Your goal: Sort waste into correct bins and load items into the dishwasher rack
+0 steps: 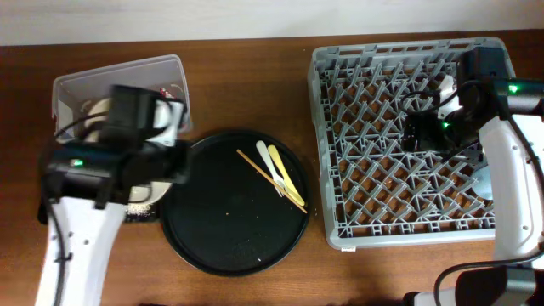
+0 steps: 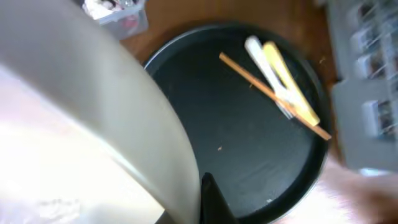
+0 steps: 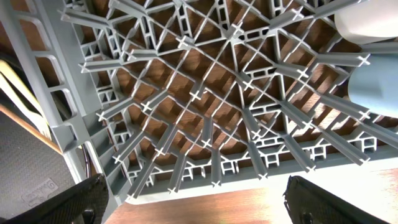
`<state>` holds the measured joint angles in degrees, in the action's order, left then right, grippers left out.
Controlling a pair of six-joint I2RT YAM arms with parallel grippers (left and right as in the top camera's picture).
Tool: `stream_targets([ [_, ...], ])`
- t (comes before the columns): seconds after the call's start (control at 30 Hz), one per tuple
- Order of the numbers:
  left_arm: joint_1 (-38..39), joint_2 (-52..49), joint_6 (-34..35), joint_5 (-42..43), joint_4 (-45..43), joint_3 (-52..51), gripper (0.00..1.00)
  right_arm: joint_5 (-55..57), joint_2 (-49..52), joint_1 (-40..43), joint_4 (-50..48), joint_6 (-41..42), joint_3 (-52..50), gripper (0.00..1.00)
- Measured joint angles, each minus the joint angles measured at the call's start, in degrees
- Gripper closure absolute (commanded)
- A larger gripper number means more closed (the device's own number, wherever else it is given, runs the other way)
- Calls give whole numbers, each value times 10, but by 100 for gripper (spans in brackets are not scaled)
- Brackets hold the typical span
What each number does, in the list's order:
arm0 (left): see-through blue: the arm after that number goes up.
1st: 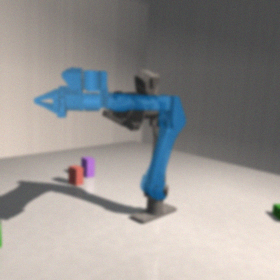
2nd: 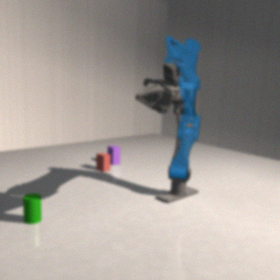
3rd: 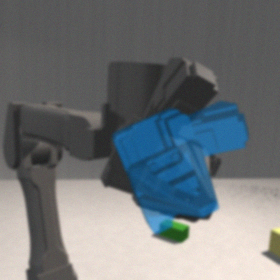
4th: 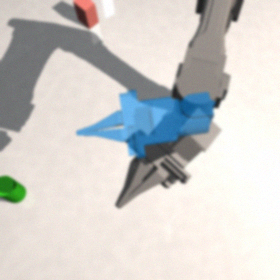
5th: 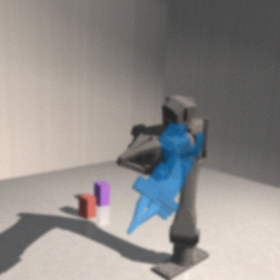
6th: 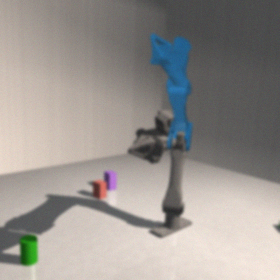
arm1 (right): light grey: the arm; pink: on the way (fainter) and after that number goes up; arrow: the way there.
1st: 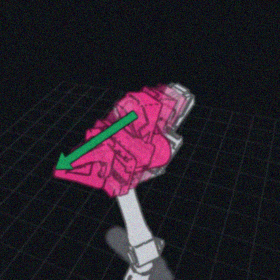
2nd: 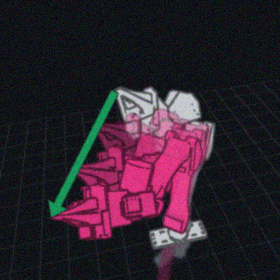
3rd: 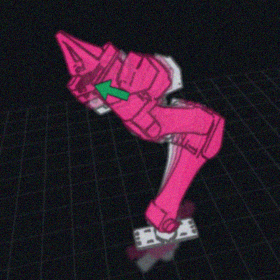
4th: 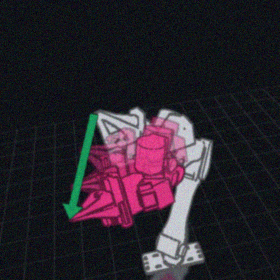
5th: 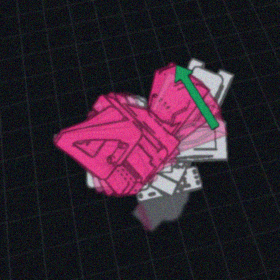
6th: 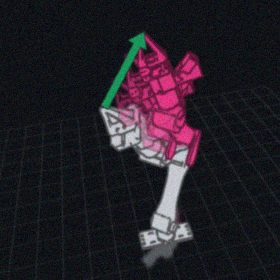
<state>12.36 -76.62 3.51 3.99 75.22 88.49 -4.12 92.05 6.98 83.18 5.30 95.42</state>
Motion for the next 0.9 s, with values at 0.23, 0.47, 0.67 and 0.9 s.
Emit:
stream_targets([
  [0.23, -278, -73, -180, 307, -14, 0, 100, 0, 0, 0, 2, 0, 0, 5],
  [0.47, -423, -202, -479, 647, 140, -2, 100, 0, 0, 0, 5, -2, 0, 5],
  [0.67, -463, -202, -527, 700, 158, -2, 100, 0, 0, 0, 6, -2, 0, 5],
  [0.9, -314, -198, -488, 621, 102, -3, 100, 0, 0, 0, 4, -2, 0, 5],
])
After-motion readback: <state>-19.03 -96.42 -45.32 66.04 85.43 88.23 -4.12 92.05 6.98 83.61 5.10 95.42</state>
